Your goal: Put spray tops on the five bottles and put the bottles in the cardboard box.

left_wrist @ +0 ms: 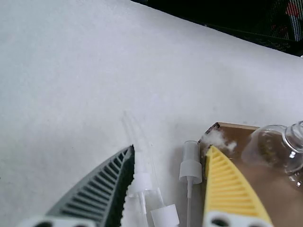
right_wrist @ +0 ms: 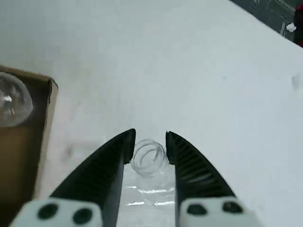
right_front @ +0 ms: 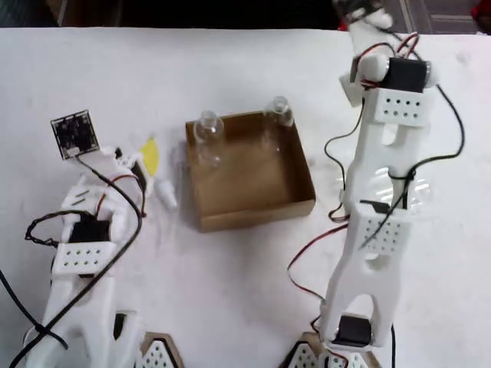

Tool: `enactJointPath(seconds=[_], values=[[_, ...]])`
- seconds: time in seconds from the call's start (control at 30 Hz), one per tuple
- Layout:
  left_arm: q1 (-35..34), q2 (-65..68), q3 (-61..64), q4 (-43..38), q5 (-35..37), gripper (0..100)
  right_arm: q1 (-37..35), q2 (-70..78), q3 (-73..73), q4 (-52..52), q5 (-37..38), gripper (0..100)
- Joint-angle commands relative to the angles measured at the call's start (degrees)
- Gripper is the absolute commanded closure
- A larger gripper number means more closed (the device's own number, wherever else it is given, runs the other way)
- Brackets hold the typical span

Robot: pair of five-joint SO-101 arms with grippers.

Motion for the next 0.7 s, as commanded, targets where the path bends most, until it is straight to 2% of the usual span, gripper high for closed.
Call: enactJointPath(seconds=[0.0, 0.17, 0.3, 0.47, 0.67], values=[[-0.7, -0.7, -0.6, -1.3, 0.2, 77, -0.7, -10.2, 1.6, 1.9, -7.6, 95.7], [-0.7, -0.7, -0.5, -1.3, 0.2, 77, -3.3, -24.7, 20.3, 1.8, -10.2, 95.7], [-0.7, -0.7, -0.5, -1.3, 0.2, 77, -8.4, -37.6, 37.3, 1.5, -10.9, 95.7], [-0.7, -0.7, -0.4, -1.2, 0.2, 77, -16.0, -48.8, 49.8, 0.2, -19.6, 95.7], [-0.7, -0.4, -0.4, -1.2, 0.2, 77, -23.3, -56.6, 61.5, -7.4, -25.6, 95.7]])
